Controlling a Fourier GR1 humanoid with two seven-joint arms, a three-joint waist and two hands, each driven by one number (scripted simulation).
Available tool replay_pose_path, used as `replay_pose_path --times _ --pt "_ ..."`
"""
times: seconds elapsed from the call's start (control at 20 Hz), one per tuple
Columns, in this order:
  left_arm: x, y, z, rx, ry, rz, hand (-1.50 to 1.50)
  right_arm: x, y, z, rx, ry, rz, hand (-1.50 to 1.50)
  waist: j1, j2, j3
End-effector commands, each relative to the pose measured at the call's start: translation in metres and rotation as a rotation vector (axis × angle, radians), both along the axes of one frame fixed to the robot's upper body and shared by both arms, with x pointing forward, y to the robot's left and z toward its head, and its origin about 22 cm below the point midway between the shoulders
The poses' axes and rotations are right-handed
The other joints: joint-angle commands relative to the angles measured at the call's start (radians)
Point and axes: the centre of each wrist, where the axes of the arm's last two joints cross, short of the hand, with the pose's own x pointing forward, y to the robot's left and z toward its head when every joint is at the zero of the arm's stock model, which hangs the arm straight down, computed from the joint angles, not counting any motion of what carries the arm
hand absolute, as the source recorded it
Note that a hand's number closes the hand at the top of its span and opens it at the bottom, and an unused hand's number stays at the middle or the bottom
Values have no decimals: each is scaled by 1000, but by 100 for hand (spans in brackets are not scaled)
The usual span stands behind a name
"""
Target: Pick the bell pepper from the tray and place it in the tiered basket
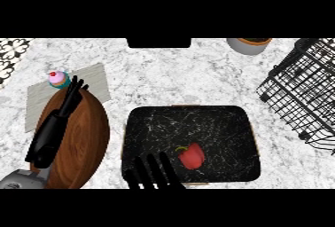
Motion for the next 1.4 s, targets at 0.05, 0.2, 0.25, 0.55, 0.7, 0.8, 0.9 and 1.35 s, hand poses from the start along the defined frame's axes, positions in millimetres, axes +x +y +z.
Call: replay_pose_path --times 0.05,0.2,0.25,0.55,0.7,0.8,0.9,1.35 --pt "12 -8 17 -3 17 -5 0 -2 24 -28 -185 -81 -171 -150 -3 3 1" --pt "0 3 8 -2 11 2 0 -13 20 -32 -189 -94 -250 -150 -2 1 1" --pt "4 -5 14 -13 -7 2 0 -8 23 -34 -207 -105 -246 -150 -1 2 1" --pt "18 3 5 2 -5 -3 0 12 19 -44 -288 -85 -277 -150 -3 8 1" --pt "-5 -4 -2 -1 -3 -19 0 1 8 -41 -334 -51 -263 -150 5 5 1" --pt "-9 -13 1 -10 6 -21 0 2 8 -50 -356 -37 -276 -150 8 4 2" --pt "-3 3 7 -8 -6 -6 0 21 -3 -44 -360 -32 -306 -150 7 6 1" --pt "15 -3 13 -3 0 2 0 26 -27 -42 -260 -161 -330 -150 4 8 2"
